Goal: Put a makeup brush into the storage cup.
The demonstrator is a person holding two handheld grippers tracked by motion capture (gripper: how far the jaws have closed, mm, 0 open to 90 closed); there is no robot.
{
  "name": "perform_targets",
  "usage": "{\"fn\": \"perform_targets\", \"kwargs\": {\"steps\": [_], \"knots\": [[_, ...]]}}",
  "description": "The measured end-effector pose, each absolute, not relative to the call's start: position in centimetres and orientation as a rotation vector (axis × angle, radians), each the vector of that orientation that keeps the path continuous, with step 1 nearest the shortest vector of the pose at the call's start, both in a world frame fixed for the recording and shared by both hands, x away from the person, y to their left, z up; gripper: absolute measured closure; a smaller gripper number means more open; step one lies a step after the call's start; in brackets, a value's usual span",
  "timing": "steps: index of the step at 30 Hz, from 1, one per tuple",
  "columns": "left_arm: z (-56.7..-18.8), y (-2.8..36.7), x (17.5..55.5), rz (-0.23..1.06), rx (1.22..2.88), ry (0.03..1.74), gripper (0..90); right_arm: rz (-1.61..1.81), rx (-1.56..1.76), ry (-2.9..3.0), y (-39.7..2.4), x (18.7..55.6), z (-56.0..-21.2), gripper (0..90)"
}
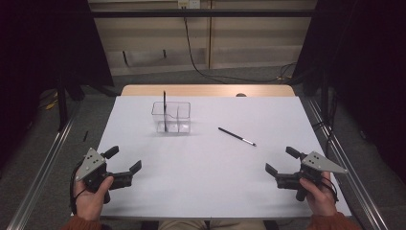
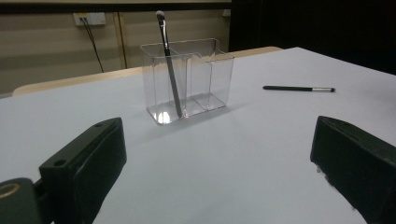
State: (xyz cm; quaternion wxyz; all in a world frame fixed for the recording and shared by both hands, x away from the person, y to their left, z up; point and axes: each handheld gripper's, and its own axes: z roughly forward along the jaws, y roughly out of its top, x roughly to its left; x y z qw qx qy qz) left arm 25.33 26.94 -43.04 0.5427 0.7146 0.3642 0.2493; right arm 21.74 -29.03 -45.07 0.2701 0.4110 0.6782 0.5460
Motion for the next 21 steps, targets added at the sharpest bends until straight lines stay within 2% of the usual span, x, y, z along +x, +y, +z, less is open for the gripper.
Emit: {"fn": "perform_targets", "kwargs": {"steps": [21], "knots": [[-43.94, 27.18, 24.63, 0.568, 1.688, 0.867, 2.8, 1.476, 1.119, 1.812, -29.32, 21.5, -45.0, 0.0]]}}
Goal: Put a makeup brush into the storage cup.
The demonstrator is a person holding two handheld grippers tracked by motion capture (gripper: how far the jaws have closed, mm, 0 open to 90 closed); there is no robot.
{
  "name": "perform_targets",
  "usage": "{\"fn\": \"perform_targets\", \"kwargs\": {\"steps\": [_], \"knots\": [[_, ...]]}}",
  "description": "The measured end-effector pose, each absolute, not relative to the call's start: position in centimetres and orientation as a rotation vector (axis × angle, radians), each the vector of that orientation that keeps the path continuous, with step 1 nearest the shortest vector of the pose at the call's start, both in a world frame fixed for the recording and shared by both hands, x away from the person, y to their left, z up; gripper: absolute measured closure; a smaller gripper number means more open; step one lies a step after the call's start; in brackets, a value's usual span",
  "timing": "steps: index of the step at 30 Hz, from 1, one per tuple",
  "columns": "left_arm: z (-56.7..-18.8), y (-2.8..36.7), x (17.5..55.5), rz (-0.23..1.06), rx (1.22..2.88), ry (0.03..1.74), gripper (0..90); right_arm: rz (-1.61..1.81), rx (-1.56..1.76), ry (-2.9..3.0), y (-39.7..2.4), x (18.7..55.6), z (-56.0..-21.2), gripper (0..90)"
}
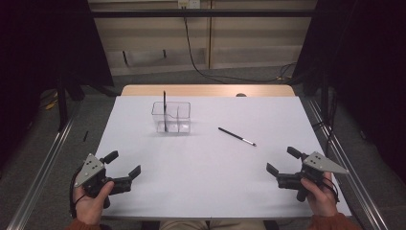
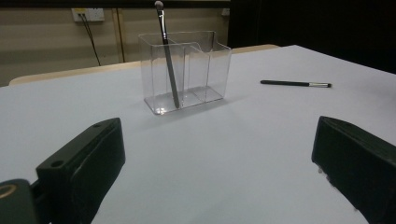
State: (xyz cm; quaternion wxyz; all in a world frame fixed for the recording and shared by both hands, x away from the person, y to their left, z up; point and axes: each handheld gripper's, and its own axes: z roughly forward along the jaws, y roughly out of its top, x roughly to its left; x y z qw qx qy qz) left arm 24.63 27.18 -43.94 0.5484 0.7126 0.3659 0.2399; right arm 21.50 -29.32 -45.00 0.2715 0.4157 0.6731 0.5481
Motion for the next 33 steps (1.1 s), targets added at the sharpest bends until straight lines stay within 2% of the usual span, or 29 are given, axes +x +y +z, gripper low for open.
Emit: {"fn": "perform_targets", "kwargs": {"steps": [33], "knots": [[-43.6, 27.7, 24.0, 0.583, 1.656, 0.874, 2.7, 1.531, 1.082, 1.834, -29.0, 22.7, -43.7, 0.0]]}}
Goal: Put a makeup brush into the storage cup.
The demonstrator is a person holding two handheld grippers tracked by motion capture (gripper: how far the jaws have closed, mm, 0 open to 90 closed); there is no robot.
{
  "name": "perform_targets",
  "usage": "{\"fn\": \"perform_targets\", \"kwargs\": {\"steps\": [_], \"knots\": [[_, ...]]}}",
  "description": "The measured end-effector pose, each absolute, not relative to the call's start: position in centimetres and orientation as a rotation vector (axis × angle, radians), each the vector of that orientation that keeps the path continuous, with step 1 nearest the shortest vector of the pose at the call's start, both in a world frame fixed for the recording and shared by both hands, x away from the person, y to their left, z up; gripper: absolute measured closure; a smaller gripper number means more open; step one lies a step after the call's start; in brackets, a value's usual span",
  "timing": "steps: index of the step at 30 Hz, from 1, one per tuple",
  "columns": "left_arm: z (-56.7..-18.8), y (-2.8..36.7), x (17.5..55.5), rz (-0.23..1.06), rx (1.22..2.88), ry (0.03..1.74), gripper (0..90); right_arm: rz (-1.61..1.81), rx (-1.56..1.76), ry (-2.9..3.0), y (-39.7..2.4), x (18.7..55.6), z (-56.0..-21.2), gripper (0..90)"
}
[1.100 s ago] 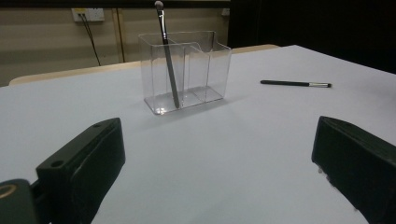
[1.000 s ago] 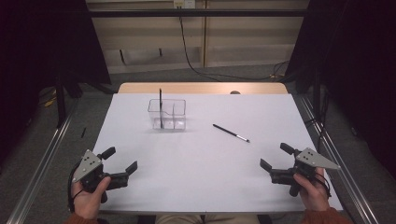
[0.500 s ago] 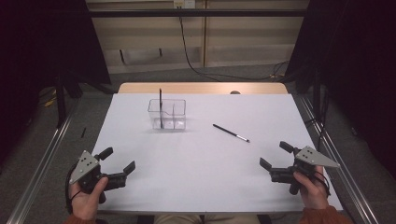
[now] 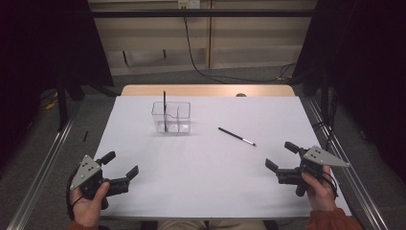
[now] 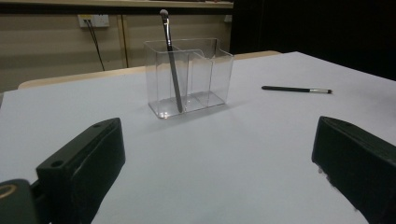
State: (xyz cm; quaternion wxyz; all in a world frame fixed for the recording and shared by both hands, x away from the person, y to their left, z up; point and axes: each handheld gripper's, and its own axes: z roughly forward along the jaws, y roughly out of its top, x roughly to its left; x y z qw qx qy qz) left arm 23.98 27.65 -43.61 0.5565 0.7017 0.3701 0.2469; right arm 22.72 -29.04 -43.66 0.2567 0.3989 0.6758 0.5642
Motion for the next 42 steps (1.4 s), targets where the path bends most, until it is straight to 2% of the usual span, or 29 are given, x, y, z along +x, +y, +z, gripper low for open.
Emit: {"fn": "perform_targets", "kwargs": {"steps": [42], "knots": [[-43.4, 27.3, 23.8, 0.596, 1.658, 0.859, 2.5, 1.488, 1.083, 1.952, -24.9, 31.5, -42.0, 0.0]]}}
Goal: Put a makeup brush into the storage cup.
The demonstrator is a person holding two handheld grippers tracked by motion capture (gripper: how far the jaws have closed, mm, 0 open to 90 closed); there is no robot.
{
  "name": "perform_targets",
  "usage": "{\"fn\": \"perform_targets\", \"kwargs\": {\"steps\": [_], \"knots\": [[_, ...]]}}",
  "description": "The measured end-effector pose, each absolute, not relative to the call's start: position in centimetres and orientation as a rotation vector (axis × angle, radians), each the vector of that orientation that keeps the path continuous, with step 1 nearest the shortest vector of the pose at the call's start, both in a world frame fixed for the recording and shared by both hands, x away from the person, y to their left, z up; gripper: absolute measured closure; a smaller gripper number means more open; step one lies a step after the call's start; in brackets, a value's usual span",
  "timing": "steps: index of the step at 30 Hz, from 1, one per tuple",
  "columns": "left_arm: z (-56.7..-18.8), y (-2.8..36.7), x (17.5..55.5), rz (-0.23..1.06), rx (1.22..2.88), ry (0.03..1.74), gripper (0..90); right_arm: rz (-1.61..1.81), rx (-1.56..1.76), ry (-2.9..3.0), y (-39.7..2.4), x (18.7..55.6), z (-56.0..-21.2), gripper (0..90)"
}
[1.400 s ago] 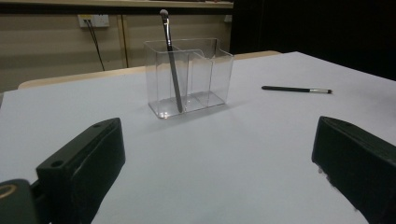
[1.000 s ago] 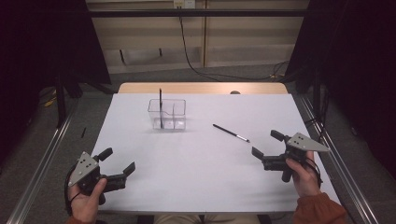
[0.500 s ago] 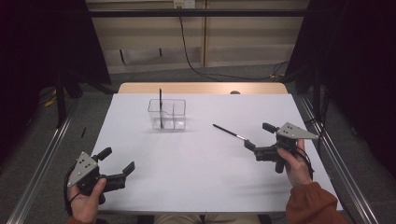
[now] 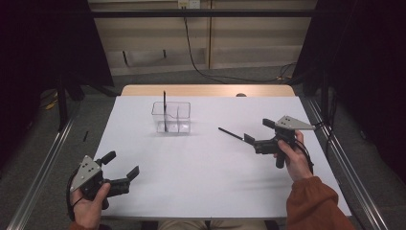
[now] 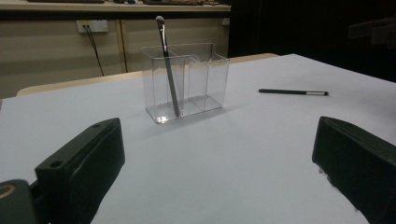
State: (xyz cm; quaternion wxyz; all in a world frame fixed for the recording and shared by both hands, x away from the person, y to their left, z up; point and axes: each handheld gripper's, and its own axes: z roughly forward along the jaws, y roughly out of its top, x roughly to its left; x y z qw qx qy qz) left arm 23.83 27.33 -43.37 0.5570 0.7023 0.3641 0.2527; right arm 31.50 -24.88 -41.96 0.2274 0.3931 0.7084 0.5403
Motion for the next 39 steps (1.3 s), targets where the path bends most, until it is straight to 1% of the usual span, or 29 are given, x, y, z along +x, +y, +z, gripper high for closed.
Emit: {"fn": "perform_targets", "kwargs": {"steps": [13, 22, 31, 33, 38, 39], "knots": [[-43.5, 27.4, 24.0, 0.587, 1.658, 0.865, 2.5, 1.388, 1.078, 2.019, -24.9, 34.3, -41.1, 0.7], [-43.6, 27.1, 24.1, 0.583, 1.669, 0.848, 2.5, 1.335, 1.061, 2.07, -24.6, 35.7, -41.7, 1.8], [-43.7, 27.3, 24.2, 0.578, 1.684, 0.844, 2.4, 1.28, 1.045, 2.169, -24.4, 37.4, -40.5, 2.3], [-43.6, 27.3, 24.2, 0.583, 1.684, 0.844, 2.4, 1.217, 1.043, 2.2, -24.4, 37.8, -40.1, 4.2], [-43.7, 27.5, 24.3, 0.591, 1.674, 0.863, 2.5, 1.126, 1.031, 2.304, -24.0, 38.4, -39.9, 5.1], [-43.7, 27.5, 24.2, 0.593, 1.673, 0.865, 2.5, 1.096, 1.026, 2.318, -24.0, 38.5, -40.0, 7.5]]}}
